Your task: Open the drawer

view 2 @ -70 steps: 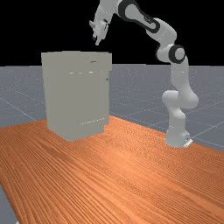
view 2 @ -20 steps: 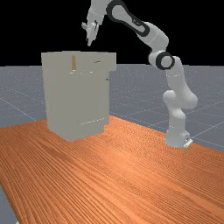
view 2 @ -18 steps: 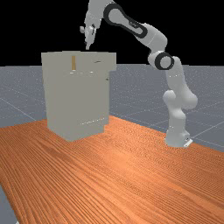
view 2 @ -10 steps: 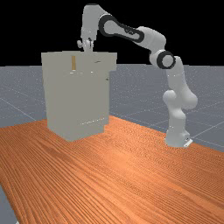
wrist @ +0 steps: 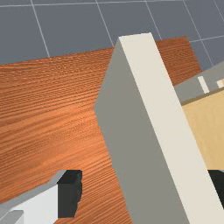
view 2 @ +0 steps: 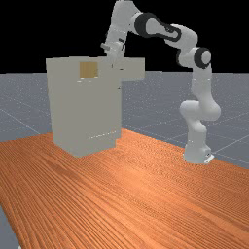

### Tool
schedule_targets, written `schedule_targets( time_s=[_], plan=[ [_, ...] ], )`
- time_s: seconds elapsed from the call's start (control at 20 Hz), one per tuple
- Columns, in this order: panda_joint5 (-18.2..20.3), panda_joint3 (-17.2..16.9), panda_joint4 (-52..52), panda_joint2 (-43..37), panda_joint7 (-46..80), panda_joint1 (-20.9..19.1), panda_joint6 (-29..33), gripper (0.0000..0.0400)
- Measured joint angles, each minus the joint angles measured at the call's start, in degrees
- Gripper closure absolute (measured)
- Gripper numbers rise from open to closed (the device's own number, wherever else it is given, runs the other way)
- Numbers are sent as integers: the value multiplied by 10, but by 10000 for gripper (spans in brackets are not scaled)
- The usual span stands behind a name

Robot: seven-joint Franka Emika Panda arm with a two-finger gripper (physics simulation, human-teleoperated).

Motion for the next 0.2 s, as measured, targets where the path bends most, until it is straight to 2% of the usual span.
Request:
schedule_targets(
  time_s=[0.2],
  plan=[
    [-4, 23, -30, -26, 30, 27, 4, 0]
  ],
)
